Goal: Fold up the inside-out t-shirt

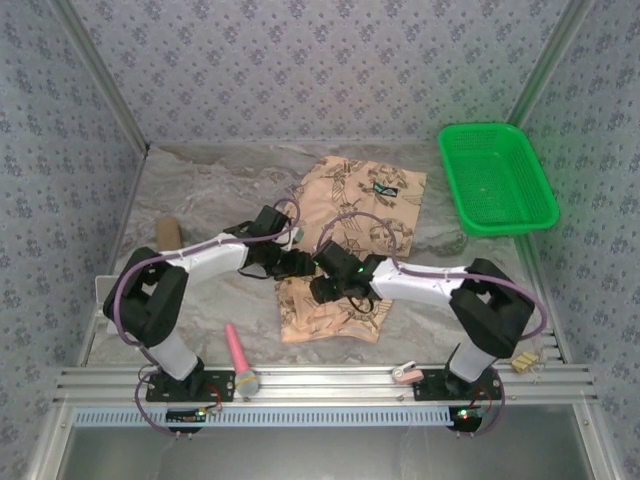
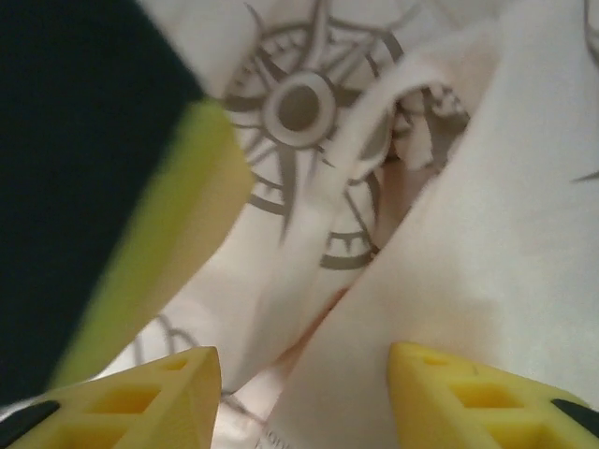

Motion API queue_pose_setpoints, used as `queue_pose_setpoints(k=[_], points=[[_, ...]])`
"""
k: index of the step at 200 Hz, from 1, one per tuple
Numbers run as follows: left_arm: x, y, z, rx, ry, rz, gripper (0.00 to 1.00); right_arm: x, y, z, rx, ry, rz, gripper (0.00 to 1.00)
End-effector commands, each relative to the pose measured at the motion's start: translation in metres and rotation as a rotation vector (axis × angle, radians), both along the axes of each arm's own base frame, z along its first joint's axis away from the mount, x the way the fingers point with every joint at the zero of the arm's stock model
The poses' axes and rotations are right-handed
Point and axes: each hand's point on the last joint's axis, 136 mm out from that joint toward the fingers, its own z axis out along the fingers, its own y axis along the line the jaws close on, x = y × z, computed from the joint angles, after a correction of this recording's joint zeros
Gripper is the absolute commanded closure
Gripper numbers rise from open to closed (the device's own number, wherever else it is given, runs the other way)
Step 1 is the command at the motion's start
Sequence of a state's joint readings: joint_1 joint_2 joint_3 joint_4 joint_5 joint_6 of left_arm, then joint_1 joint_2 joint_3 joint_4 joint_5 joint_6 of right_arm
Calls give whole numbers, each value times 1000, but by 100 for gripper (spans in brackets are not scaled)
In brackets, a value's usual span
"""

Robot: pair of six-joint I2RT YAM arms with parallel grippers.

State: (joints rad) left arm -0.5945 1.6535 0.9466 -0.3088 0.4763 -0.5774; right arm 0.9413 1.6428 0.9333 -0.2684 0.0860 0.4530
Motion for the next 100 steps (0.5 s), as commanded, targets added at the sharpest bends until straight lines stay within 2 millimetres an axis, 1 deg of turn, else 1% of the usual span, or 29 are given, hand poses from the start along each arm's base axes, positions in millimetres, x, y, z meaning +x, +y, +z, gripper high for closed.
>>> queue_pose_setpoints(k=[1, 5, 11, 29, 43, 60, 76, 87, 96, 100], points=[[2, -12, -12, -17, 5, -19, 48, 12, -10, -10, -33, -35, -97, 64], [3, -14, -14, -18, 3, -21, 48, 11, -11, -12, -37, -32, -95, 67], [5, -17, -16, -22, 4, -21, 49, 11, -13, -15, -48, -34, -100, 74], [5, -28, -19, -27, -6, -45, 49, 13, -19, -13, -61, -47, -123, 89], [6, -31, -22, 0, -29, -56, 52, 12, -22, -7, -44, -55, -137, 96], [8, -28, -30, 37, -39, -54, 65, 11, -27, 2, -21, -68, -146, 100], [9, -24, -33, 66, -45, -54, 79, 11, -34, 6, -11, -66, -161, 100], [8, -20, -31, 77, -56, -60, 89, 10, -40, 8, -14, -66, -166, 100], [7, -18, -27, 75, -75, -75, 98, 10, -50, 7, -37, -68, -176, 100], [6, -17, -25, 73, -84, -78, 100, 11, -54, 7, -46, -72, -182, 100]])
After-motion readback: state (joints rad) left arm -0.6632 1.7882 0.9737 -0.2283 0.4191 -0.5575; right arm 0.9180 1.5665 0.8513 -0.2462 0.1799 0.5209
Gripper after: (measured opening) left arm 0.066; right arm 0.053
